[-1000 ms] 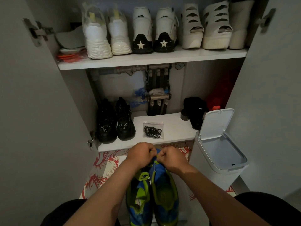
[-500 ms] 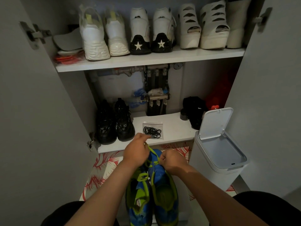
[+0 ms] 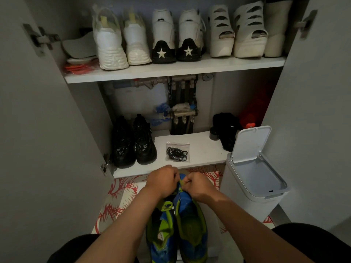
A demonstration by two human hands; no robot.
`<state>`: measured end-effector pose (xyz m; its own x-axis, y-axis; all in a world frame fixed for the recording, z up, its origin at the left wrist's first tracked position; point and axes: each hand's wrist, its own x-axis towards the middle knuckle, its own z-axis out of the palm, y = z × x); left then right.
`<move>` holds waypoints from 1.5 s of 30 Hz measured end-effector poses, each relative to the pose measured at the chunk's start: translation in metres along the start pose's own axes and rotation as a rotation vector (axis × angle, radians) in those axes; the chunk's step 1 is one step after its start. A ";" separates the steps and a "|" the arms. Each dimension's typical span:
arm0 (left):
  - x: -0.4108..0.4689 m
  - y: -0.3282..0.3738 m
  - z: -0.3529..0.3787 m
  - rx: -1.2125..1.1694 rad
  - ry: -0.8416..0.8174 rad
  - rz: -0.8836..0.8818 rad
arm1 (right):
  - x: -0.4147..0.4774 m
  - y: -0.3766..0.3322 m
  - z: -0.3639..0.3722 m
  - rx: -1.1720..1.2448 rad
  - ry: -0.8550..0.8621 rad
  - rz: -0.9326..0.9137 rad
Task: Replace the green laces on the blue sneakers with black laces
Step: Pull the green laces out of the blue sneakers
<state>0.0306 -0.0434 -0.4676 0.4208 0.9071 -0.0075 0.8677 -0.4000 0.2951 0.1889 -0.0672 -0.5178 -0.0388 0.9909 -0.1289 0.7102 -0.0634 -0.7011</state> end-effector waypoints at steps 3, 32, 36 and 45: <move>0.001 0.001 -0.005 -0.110 0.192 -0.037 | 0.002 0.003 0.003 -0.012 -0.027 0.031; 0.000 0.001 -0.007 -0.061 0.055 -0.067 | 0.000 -0.004 -0.003 0.054 -0.054 -0.002; 0.003 -0.003 -0.013 -0.252 0.233 -0.179 | -0.001 0.000 -0.003 0.006 -0.098 0.031; 0.000 -0.011 -0.013 -0.093 0.151 -0.302 | 0.000 0.003 -0.003 -0.007 -0.041 0.073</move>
<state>0.0176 -0.0373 -0.4582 0.0992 0.9946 0.0316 0.9162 -0.1036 0.3872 0.1930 -0.0665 -0.5173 -0.0153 0.9780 -0.2080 0.7171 -0.1342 -0.6840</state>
